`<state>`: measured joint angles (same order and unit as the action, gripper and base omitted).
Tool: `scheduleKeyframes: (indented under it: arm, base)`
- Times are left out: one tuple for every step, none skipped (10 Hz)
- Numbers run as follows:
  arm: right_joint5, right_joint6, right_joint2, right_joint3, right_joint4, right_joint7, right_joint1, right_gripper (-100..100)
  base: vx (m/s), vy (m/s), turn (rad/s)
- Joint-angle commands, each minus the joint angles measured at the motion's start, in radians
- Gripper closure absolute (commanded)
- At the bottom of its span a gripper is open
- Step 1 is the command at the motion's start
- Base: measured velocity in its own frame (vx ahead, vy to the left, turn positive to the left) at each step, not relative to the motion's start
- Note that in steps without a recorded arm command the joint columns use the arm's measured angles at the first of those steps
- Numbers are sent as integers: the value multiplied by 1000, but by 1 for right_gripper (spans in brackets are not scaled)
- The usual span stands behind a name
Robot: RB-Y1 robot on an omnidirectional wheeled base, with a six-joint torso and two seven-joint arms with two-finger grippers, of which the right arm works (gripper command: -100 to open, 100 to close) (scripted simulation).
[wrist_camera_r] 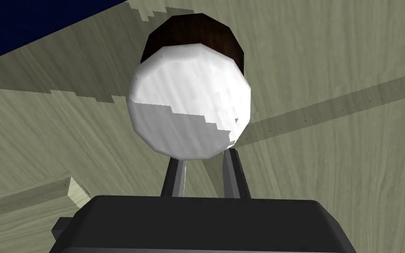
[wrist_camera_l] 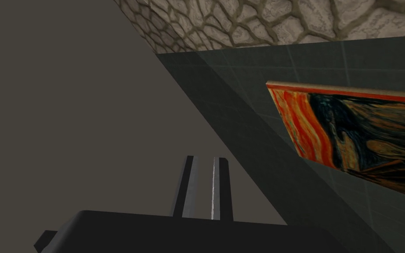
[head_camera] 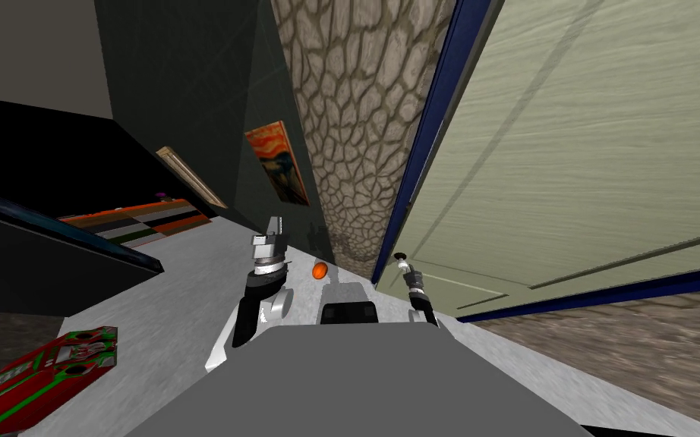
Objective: Pull the door open
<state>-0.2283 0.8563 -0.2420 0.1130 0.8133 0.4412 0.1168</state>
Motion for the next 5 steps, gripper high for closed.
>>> scheduleKeyframes:
  arm:
    - [-13, -1, 12, -14, 8, 32, 1, -100]
    - [-24, -3, 15, -18, 12, 55, 2, -100]
    - [-38, -5, 18, -23, 16, 85, 2, -100]
    - [-38, -5, 18, -23, 16, 85, 2, -100]
    - [-53, -7, 21, -28, 21, 116, 3, -100]
  base:
    - [-49, -38, -43]
    - [-71, -8, 0]
    - [-76, 5, 26]
    - [-46, 1, 20]
    - [-43, -8, 12]
